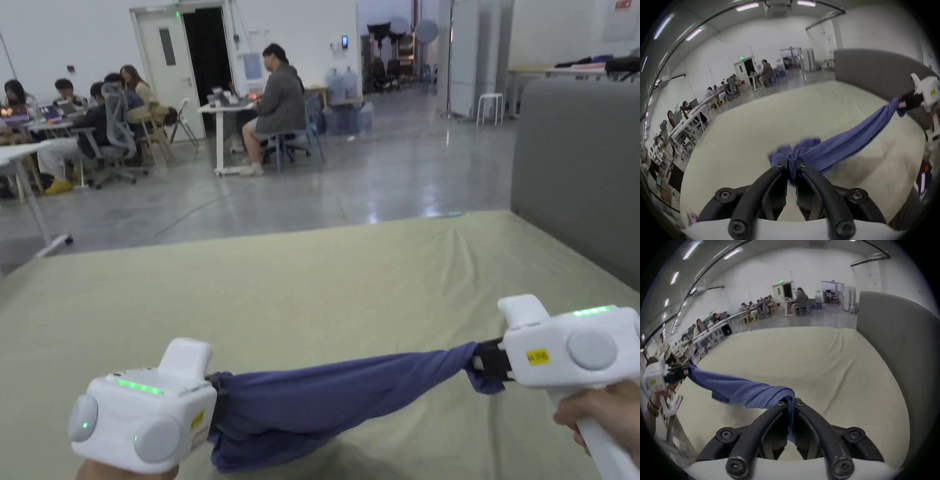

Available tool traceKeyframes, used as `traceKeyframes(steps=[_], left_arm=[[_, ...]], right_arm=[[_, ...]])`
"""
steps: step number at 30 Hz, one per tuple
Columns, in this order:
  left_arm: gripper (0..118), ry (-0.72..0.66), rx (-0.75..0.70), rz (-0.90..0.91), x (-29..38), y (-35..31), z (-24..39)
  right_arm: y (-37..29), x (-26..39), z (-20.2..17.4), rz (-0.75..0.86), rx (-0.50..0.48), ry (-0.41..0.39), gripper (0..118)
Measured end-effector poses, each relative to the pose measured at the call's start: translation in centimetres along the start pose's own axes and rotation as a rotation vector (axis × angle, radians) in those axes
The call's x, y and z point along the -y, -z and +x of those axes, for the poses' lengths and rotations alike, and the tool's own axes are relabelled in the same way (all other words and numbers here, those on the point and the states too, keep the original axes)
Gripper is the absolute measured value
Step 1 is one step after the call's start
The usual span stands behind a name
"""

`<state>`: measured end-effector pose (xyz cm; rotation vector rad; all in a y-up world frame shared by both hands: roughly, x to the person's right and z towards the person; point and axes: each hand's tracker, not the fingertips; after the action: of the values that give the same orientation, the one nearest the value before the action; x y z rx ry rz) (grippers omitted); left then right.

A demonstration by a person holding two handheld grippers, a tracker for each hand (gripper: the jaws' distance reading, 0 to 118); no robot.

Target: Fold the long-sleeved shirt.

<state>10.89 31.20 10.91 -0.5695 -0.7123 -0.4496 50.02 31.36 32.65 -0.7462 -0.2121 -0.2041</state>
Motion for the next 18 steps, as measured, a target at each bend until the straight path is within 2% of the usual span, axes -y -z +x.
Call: traceKeyframes(steps=[5,9,13,14,15,16,17,18], left_arm=[[2,-0.041,0.147,-0.227,12.1,-1.4,3.8],[2,-0.044,0.155,-0.284,18.2,-1.8,5.8],[2,-0.079,0.163,-0.267,19.6,-2.1,6.0],[4,-0.080,0.158,-0.248,19.4,-2.3,5.7],[17,-0.098,0.164,-0.233,19.0,-2.7,5.3],[45,-0.117,0.181,-0.232,18.6,-3.1,4.8],[82,-0.140,0.207,-0.247,18.2,-3.9,4.6],[114,-0.152,0.214,-0.251,17.8,-4.7,4.0]], right_arm=[[0.1,12.4,-2.1,-0.212,0.016,-0.128,1],[0.6,19.2,-3.4,-0.356,0.037,-0.201,1],[0.9,20.8,-3.6,-0.350,0.043,-0.155,1],[0.8,20.4,-3.6,-0.332,0.047,-0.138,5],[0.3,19.8,-3.3,-0.334,0.044,-0.125,27],[-0.2,19.3,-3.2,-0.331,0.055,-0.115,61],[-0.9,18.8,-3.2,-0.335,0.065,-0.102,95],[-2.1,18.5,-3.1,-0.330,0.083,-0.098,114]])
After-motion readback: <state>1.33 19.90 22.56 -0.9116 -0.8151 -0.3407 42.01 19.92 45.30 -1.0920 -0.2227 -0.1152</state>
